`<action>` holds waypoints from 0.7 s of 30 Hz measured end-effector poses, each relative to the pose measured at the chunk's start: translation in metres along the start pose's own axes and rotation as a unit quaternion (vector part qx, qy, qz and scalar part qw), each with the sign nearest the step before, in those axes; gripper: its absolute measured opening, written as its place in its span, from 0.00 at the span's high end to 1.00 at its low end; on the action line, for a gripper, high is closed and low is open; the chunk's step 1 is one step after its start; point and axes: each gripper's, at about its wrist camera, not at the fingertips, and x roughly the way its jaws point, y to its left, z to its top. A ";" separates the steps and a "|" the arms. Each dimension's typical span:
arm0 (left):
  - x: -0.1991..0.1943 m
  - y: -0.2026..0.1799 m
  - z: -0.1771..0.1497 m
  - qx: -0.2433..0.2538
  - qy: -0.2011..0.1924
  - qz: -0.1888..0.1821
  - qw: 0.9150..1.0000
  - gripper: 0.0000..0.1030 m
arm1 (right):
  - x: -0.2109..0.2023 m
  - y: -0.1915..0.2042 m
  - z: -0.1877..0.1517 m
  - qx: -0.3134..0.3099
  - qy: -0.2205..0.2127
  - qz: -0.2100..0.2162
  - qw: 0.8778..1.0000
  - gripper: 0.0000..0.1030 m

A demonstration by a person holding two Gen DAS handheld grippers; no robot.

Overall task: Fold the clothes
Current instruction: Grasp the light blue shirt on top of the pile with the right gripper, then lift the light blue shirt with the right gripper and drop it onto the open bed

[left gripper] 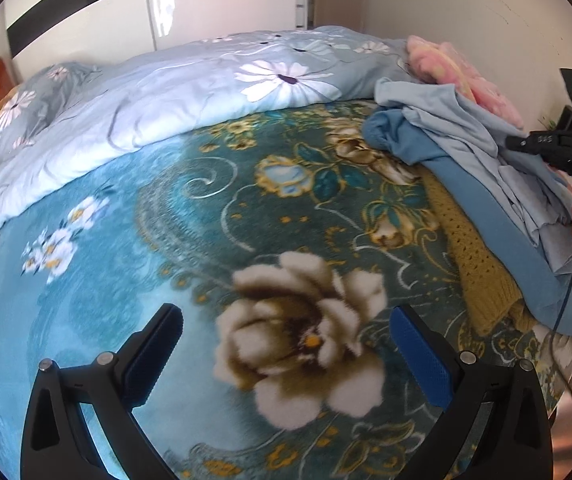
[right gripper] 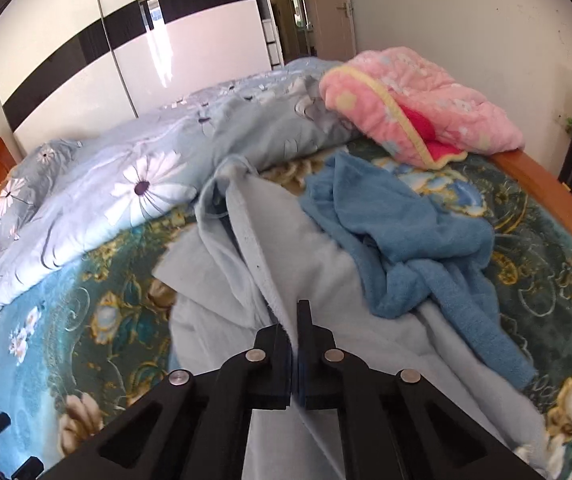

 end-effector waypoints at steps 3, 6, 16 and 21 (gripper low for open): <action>-0.015 0.015 -0.009 -0.009 0.000 0.004 1.000 0.00 | -0.025 0.005 0.009 0.013 -0.017 0.034 0.999 0.98; -0.039 0.033 -0.019 -0.019 -0.009 0.014 1.000 0.00 | -0.062 0.021 0.022 0.013 -0.044 0.065 0.997 0.98; -0.125 0.091 -0.058 -0.062 -0.051 0.025 0.996 0.00 | -0.216 0.122 0.051 -0.024 -0.119 0.159 0.980 0.98; -0.153 0.120 -0.082 -0.099 -0.069 0.024 0.992 0.00 | -0.287 0.199 0.053 -0.078 -0.142 0.212 0.964 0.98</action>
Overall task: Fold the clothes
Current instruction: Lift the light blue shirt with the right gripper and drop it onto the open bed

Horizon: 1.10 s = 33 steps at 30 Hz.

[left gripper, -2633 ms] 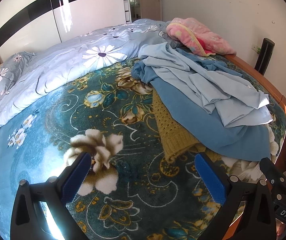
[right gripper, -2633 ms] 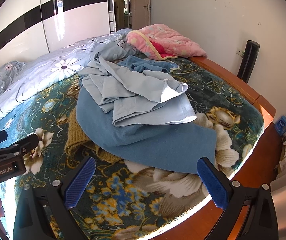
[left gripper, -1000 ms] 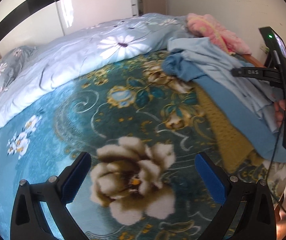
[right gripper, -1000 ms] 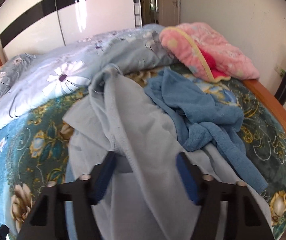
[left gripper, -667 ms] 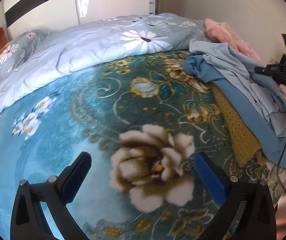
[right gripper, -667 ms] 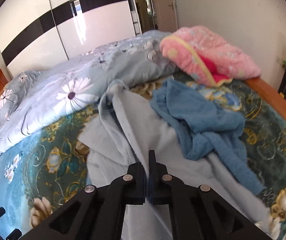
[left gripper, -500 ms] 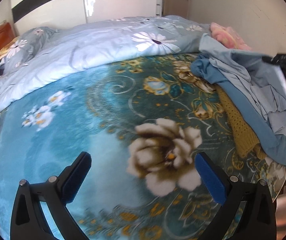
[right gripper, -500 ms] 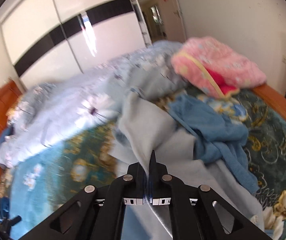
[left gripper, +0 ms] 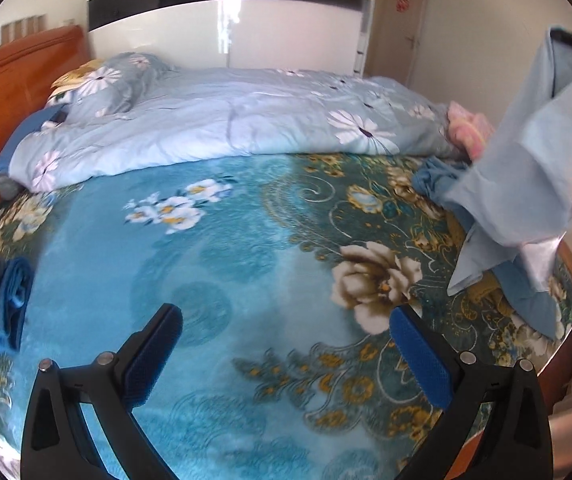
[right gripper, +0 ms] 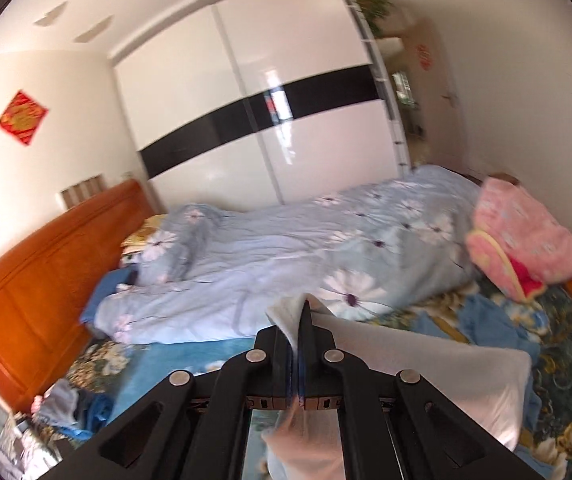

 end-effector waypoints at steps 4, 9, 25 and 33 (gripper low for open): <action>-0.013 0.029 -0.011 -0.032 -0.002 0.006 0.999 0.00 | -0.004 0.076 0.009 -0.037 -0.004 0.051 0.998 0.98; -0.036 0.072 -0.027 -0.062 -0.011 0.031 0.998 0.00 | -0.012 0.160 0.016 -0.060 -0.016 0.120 0.991 0.98; -0.043 0.158 -0.078 -0.116 0.016 0.080 0.990 0.00 | 0.113 0.153 -0.093 -0.044 0.134 0.068 0.988 0.98; -0.014 0.164 -0.079 -0.109 0.030 0.074 0.991 0.00 | 0.185 0.015 -0.200 0.031 0.260 -0.039 0.964 0.98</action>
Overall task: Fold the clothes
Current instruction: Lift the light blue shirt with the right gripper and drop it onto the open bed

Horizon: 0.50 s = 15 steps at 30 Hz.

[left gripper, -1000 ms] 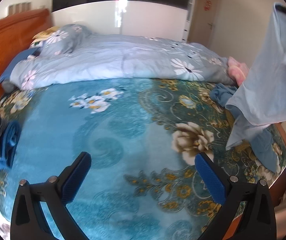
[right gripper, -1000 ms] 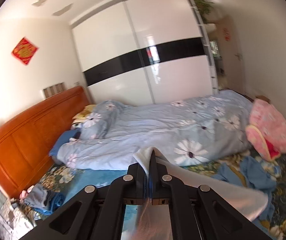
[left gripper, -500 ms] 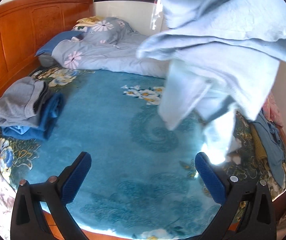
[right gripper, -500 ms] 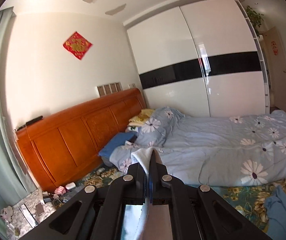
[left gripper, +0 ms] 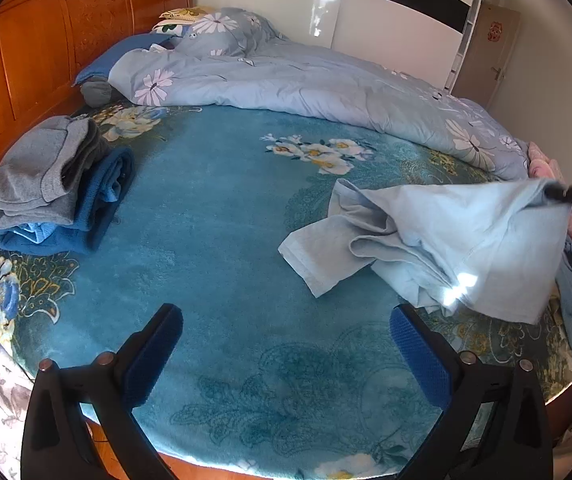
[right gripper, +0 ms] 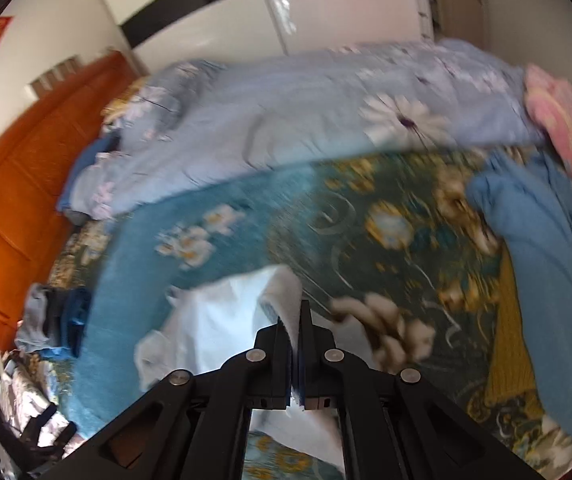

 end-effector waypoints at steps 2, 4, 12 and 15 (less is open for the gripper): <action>0.009 -0.001 0.003 0.001 0.006 -0.002 1.000 0.00 | 0.008 -0.020 -0.007 0.018 0.010 -0.011 1.000 0.98; 0.020 -0.003 0.006 -0.001 0.010 -0.009 1.000 0.00 | 0.013 -0.038 -0.012 0.032 0.018 -0.028 0.999 0.98; 0.051 -0.023 0.011 0.018 0.012 -0.034 0.999 0.00 | 0.034 -0.083 -0.022 0.063 0.047 -0.061 0.995 0.98; 0.052 -0.033 0.012 0.047 -0.009 -0.026 0.999 0.00 | 0.044 -0.087 -0.025 0.062 0.051 -0.068 0.994 0.98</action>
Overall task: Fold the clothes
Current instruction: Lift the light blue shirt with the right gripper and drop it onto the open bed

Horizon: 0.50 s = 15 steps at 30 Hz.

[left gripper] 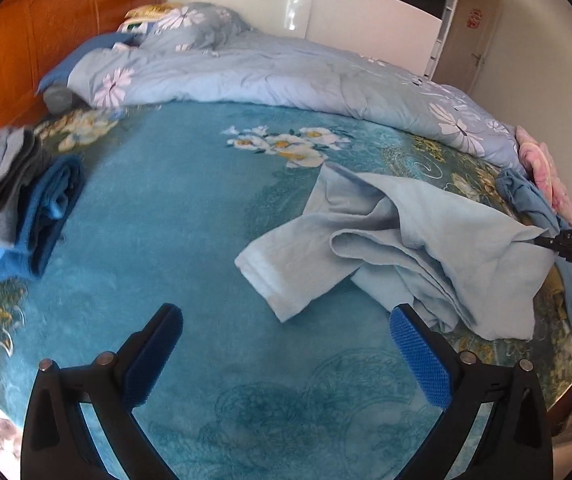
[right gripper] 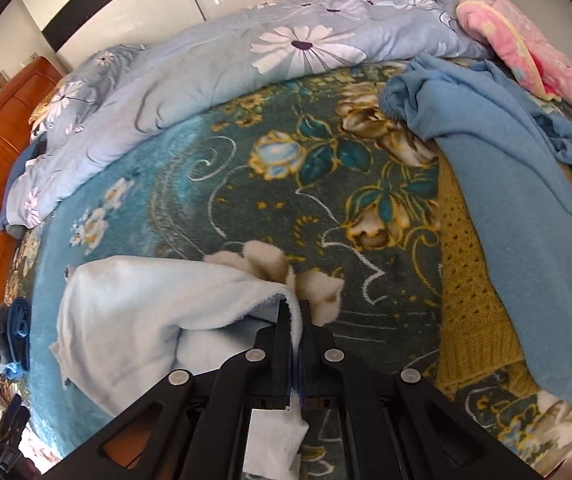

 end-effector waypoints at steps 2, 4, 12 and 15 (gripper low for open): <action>0.001 -0.004 0.002 0.010 -0.009 0.002 1.000 0.00 | 0.004 0.000 -0.002 -0.002 0.002 -0.004 1.000 0.95; 0.002 -0.006 0.004 0.014 -0.015 0.000 1.000 0.00 | 0.008 0.000 -0.003 -0.005 0.004 -0.008 1.000 0.95; 0.001 -0.005 0.002 -0.009 -0.006 -0.062 0.998 0.00 | 0.000 -0.001 -0.011 -0.005 0.002 -0.017 1.000 0.88; -0.001 -0.001 0.000 -0.026 -0.006 -0.077 0.997 0.00 | -0.010 0.001 -0.015 -0.013 -0.004 -0.028 1.000 0.75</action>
